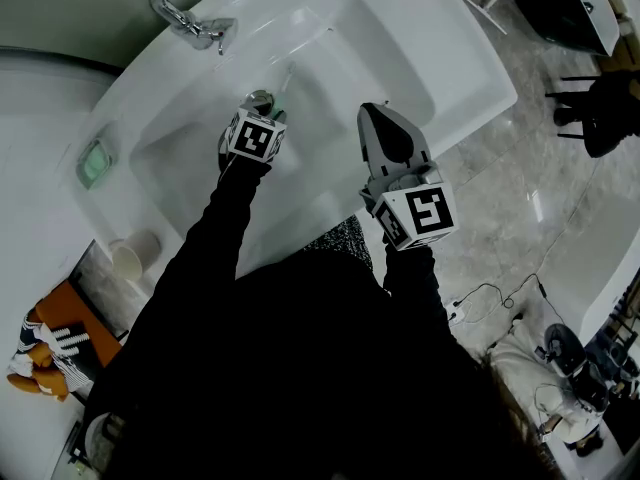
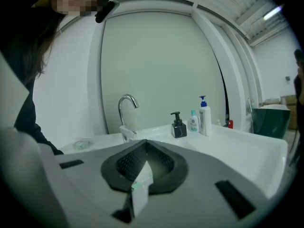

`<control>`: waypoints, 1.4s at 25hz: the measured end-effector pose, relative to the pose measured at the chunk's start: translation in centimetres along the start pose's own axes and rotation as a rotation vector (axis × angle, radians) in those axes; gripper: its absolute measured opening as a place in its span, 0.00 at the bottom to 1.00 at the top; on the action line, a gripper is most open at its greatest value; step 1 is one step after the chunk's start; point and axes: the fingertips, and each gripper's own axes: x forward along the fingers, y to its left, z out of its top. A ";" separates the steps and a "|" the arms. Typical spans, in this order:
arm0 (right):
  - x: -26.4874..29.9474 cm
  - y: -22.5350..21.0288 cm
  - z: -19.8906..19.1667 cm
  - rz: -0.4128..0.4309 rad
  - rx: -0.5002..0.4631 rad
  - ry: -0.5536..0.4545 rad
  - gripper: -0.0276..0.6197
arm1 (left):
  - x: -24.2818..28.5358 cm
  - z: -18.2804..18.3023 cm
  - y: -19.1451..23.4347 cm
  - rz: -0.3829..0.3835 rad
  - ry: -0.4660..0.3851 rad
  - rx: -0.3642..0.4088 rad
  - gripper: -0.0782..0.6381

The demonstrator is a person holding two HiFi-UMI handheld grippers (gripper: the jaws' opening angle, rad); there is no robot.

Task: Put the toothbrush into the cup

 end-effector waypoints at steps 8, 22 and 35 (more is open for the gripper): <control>0.2 0.1 -0.1 0.010 0.010 0.001 0.05 | 1.0 -0.7 0.5 0.002 0.009 -0.006 0.26; -0.1 0.5 -0.4 0.007 0.017 0.000 0.05 | 0.4 -0.5 0.8 0.000 0.004 -0.045 0.20; 0.1 1.3 -0.1 0.013 0.005 0.002 0.05 | -2.2 2.9 0.7 -0.010 -0.125 -0.026 0.20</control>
